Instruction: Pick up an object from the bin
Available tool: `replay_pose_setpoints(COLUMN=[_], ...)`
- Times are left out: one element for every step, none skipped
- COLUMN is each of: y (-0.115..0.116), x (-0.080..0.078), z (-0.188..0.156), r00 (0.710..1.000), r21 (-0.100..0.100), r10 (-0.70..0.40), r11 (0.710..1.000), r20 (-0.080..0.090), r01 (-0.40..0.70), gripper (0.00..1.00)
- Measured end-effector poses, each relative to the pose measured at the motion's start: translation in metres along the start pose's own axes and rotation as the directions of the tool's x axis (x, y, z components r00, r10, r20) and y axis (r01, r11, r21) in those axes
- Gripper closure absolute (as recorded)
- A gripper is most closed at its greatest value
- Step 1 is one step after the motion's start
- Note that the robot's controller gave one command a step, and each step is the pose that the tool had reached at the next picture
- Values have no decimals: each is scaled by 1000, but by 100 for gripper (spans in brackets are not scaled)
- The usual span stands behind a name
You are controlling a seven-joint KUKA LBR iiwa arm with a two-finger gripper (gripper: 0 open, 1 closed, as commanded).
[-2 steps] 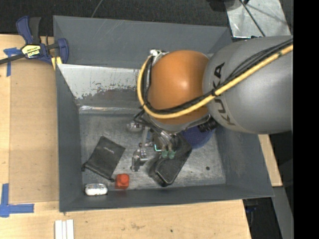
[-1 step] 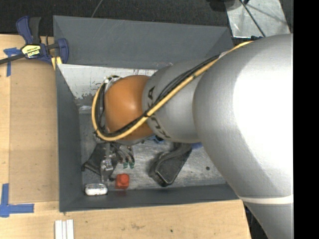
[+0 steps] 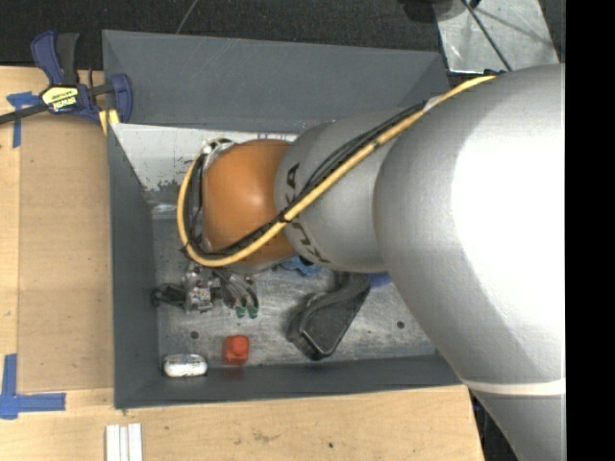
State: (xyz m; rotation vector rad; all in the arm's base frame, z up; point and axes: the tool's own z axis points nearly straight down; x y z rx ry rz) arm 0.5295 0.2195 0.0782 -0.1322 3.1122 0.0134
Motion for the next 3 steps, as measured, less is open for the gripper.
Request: replay_pose_setpoints(y=[-21,-14,26], x=[-25,29,17], z=[-191,-94,-127], r00=[928,830,806], r21=[-1,-11,-9], r10=[-373,-557,-591], r11=[928,831,807], r20=[-16,-31,-19], r01=[373,557,591], gripper=[100,100,100])
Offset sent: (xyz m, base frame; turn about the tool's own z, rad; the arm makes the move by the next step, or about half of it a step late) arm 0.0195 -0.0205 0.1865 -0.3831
